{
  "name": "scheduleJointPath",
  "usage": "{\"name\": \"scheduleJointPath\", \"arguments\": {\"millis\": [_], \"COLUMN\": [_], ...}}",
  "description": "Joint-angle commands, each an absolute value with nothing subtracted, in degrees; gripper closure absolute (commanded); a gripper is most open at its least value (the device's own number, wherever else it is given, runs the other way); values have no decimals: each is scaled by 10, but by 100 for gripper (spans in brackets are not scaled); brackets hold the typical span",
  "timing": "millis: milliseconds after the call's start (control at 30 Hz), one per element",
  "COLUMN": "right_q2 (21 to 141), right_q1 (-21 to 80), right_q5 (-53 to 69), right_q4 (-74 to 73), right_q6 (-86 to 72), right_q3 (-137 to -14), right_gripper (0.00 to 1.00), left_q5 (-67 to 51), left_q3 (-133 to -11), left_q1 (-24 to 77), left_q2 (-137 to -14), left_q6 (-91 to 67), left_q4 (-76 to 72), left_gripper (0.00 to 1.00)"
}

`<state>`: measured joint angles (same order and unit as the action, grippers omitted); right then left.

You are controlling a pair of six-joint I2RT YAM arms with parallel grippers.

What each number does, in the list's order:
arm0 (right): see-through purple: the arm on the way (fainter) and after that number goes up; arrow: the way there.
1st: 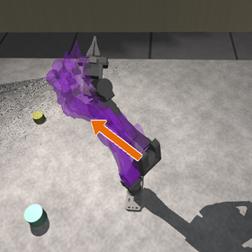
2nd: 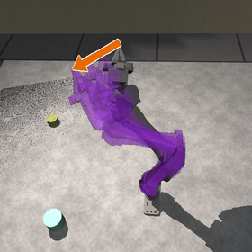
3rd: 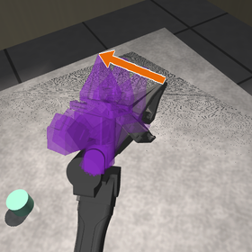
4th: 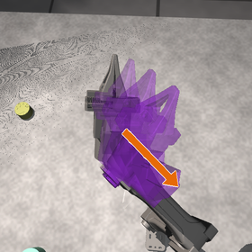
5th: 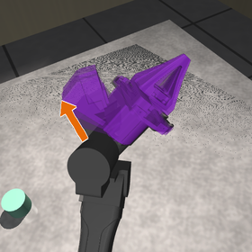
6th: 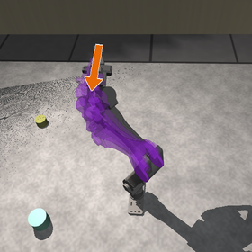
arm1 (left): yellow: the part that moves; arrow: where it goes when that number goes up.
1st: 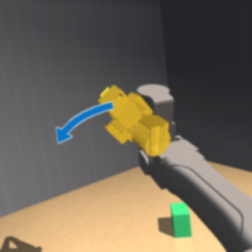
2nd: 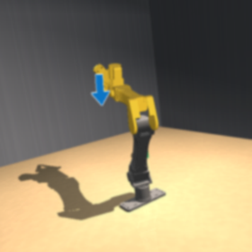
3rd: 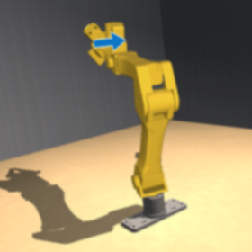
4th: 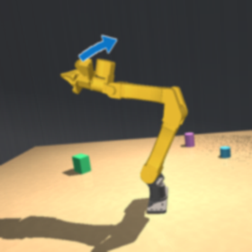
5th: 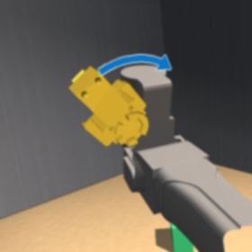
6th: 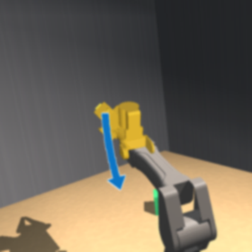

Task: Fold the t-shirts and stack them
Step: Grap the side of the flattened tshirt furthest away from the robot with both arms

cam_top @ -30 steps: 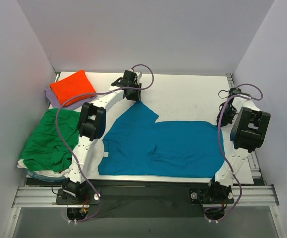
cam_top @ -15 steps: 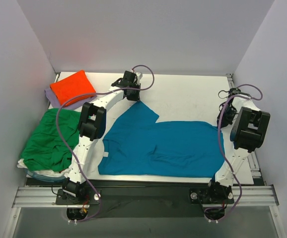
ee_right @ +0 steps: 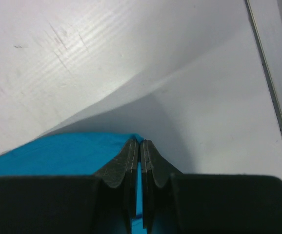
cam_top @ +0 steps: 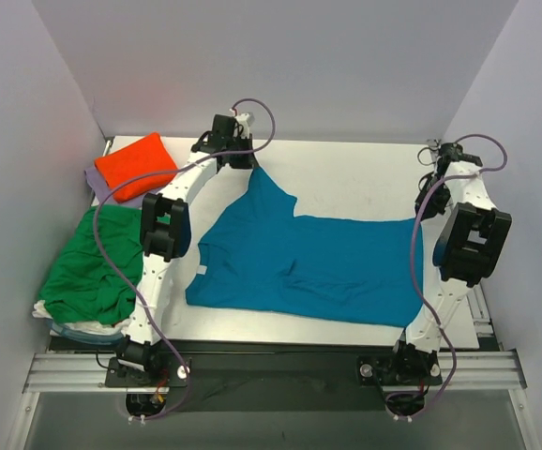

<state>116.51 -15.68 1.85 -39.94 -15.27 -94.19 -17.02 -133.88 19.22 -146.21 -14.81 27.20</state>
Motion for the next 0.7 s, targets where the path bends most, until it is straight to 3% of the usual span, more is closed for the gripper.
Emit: {"name": "scheduleJointPath", "arguments": {"millis": [0,333,667], "right_q2": [1186,1238,1179], "right_q1": [-151,-153,-152], "right_q5": [9,22,21], "right_q4": [-448,-491,-477], "right_q6": [-162,-157,-152], "right_q3": [-997,-1129,-1041], "right_gripper": [100,100,100], "left_q5": [-221,-258,-272], "left_q3": [-1361,-1359,-1070], "left_q1": [187,170,186], "left_q2": [-1463,-1414,-1211], "left_q6": [-148,-165,-119], "left_q4": [236,216,193], "left_gripper": [100,100,100]}}
